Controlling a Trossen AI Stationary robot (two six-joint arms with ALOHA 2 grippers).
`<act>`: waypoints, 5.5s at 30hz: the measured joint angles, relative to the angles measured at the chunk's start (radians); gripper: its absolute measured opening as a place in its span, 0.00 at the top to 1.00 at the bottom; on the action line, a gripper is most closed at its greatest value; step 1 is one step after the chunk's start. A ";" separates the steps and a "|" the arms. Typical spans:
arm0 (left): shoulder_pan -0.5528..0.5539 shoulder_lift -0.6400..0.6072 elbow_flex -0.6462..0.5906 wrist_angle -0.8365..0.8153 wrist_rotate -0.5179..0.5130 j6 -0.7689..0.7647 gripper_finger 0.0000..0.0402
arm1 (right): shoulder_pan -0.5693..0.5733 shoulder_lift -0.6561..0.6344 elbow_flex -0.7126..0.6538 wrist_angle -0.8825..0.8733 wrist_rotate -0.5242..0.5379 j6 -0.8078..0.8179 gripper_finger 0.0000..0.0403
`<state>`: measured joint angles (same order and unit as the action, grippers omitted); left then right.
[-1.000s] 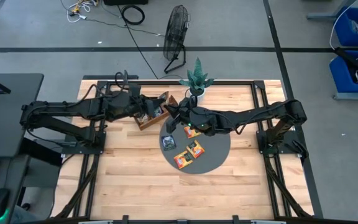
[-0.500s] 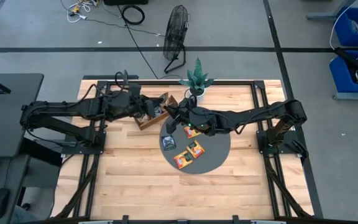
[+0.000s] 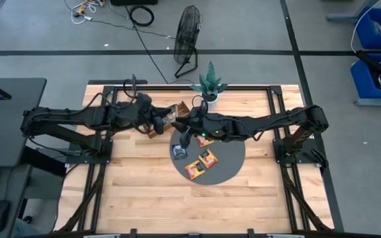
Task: Pick & Place Tea
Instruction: Put the brown tea bag into the left section of the wooden organizer
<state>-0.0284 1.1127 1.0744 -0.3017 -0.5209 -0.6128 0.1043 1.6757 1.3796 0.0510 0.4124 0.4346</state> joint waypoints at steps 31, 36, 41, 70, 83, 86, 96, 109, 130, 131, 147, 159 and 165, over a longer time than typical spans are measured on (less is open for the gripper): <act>-0.361 -0.125 -0.002 0.187 -0.079 0.544 1.00 | -0.114 -0.112 0.001 0.029 -0.562 -0.109 0.43; -0.361 -0.125 -0.002 0.213 -0.051 0.554 1.00 | -0.114 -0.106 0.001 0.072 -0.561 -0.106 0.43; -0.361 -0.124 -0.002 0.238 -0.050 0.557 1.00 | -0.114 -0.106 0.001 0.099 -0.622 -0.076 0.43; -0.298 -0.026 -0.002 0.338 -0.026 0.600 0.99 | -0.108 -0.106 0.000 0.078 -0.719 -0.103 0.98; -0.269 -0.135 0.000 0.300 -0.067 0.460 0.73 | -0.107 -0.105 -0.001 -0.062 -0.682 -0.123 1.00; -0.232 -0.126 0.026 0.182 0.015 0.349 0.61 | -0.108 -0.106 -0.001 -0.066 -0.656 -0.132 1.00; -0.103 -0.033 0.062 0.062 0.257 0.151 0.31 | -0.107 -0.106 -0.001 -0.140 -0.630 -0.145 1.00; -0.043 0.012 0.062 0.028 0.380 0.075 0.43 | -0.107 -0.106 -0.001 -0.139 -0.609 -0.136 1.00; -0.041 0.033 0.061 0.030 0.359 0.212 0.99 | -0.108 -0.106 0.001 -0.156 -0.616 -0.102 0.92; -0.041 0.027 0.061 0.012 0.341 0.219 0.99 | -0.109 -0.106 0.001 -0.158 -0.625 -0.098 0.89; -0.059 -0.031 -0.065 -0.312 0.010 0.264 0.99 | -0.107 -0.107 0.001 -0.185 -0.630 -0.049 0.60; 0.024 -0.122 -0.405 -0.114 -0.053 0.276 0.99 | -0.079 -0.107 0.001 -0.174 -0.577 0.044 0.63; 0.131 -0.118 -0.478 -0.079 0.053 0.327 0.99 | -0.067 -0.107 0.001 -0.168 -0.551 0.081 0.62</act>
<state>0.1026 0.9944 0.5966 -0.3812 -0.4682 -0.2857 0.0378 1.5692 1.3804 -0.1174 -0.1386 0.5154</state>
